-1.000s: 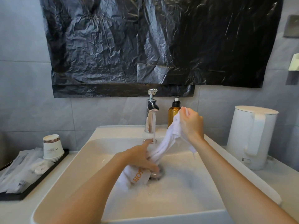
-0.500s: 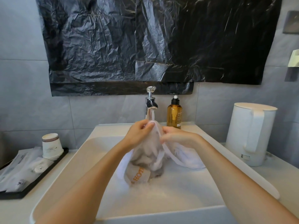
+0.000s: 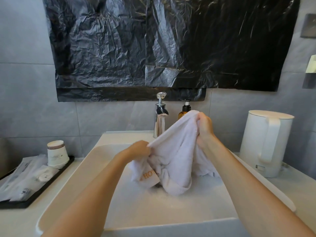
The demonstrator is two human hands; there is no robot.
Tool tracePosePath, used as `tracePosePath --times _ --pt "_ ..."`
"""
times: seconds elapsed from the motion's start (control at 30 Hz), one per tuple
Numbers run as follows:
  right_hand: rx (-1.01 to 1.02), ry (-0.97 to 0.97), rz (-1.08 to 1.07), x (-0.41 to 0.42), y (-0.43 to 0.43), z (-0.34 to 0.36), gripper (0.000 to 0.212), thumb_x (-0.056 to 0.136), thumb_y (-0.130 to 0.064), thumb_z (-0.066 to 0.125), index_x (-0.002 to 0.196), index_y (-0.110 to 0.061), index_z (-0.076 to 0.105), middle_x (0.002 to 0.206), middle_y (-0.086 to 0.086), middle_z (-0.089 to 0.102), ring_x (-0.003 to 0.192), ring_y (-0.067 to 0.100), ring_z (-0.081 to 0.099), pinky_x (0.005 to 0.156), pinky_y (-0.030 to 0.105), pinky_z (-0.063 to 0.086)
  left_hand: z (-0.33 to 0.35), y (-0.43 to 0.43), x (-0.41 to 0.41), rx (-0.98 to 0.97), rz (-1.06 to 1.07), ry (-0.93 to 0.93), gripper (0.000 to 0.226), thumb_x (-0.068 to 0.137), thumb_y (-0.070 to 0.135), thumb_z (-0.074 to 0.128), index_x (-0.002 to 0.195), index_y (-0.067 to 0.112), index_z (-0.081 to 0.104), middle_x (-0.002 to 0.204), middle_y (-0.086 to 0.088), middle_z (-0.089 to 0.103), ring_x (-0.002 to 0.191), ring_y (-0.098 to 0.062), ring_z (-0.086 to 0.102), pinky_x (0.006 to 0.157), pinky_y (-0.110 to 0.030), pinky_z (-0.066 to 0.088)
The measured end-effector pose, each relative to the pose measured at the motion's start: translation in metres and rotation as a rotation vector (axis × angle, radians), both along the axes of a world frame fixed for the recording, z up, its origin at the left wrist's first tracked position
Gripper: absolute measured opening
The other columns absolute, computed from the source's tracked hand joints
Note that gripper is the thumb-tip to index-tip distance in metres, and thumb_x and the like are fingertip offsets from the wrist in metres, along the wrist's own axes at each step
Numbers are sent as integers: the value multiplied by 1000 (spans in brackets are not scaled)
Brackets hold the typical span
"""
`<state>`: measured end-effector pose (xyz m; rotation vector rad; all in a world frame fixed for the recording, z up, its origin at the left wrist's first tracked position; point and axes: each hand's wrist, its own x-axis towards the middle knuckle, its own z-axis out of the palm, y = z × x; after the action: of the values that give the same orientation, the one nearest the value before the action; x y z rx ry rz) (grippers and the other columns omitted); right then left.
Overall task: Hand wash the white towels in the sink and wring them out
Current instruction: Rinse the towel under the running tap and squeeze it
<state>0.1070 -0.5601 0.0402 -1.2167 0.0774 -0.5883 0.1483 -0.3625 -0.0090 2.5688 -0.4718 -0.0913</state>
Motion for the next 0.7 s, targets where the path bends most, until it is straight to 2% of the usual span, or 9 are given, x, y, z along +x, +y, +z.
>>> tracePosePath --times 0.13,0.27,0.33,0.4,0.43,0.53,0.6,0.67,0.7 --pt "-29 33 -94 11 -2 -2 16 72 -10 41 74 -3 55 74 10 47 69 23 40 58 28 32 25 0 4 -860 186 54 27 94 16 47 85 14 72 69 -14 60 57 -24 53 52 -26 40" --pt "-755 89 -285 16 -11 -16 13 92 -19 42 96 -25 53 85 -8 54 77 15 52 68 33 45 41 1 2 -1316 294 238 35 85 14 44 57 15 64 55 -5 48 54 -22 42 55 -27 32" --pt "-1108 132 -65 16 -6 -27 26 87 -43 48 113 -41 52 109 -13 57 97 15 57 84 36 50 40 7 1 -1399 322 316 31 87 14 40 57 15 48 46 2 42 47 -15 38 54 -26 31" --pt "-1220 267 275 14 8 -36 66 71 -70 58 130 -42 46 132 -11 48 117 16 50 97 40 46 38 12 -2 -1478 319 357 27 88 15 39 63 13 49 51 -1 48 56 -16 45 59 -28 37" --pt "-1254 335 397 14 14 -40 74 68 -74 63 131 -40 47 132 -12 48 119 15 49 98 37 44 37 14 -2 -1511 316 353 27 89 12 36 65 11 49 54 -3 50 59 -17 47 61 -29 39" --pt "-1332 279 428 11 23 -44 23 85 -50 64 80 -28 60 84 -8 57 81 13 54 68 27 37 31 18 1 -1521 252 314 30 87 -1 28 64 8 46 60 -6 46 61 -20 44 60 -29 34" --pt "-1072 262 321 12 13 -36 24 91 -36 61 70 -25 56 73 -7 53 73 13 52 63 27 36 26 24 7 -1333 271 223 24 85 1 37 69 6 54 65 -10 50 60 -21 45 59 -28 34" --pt "-676 293 194 20 3 -27 15 89 -31 62 86 -17 65 86 2 63 88 21 60 78 33 46 23 29 14 -981 255 27 5 83 13 60 87 12 57 72 -8 53 57 -18 49 54 -25 36" --pt "-499 284 153 22 -1 -23 13 89 -24 64 85 -11 64 85 6 63 85 24 60 79 35 46 21 30 16 -791 212 -68 18 82 16 70 93 16 56 74 -5 54 59 -16 51 51 -24 37"
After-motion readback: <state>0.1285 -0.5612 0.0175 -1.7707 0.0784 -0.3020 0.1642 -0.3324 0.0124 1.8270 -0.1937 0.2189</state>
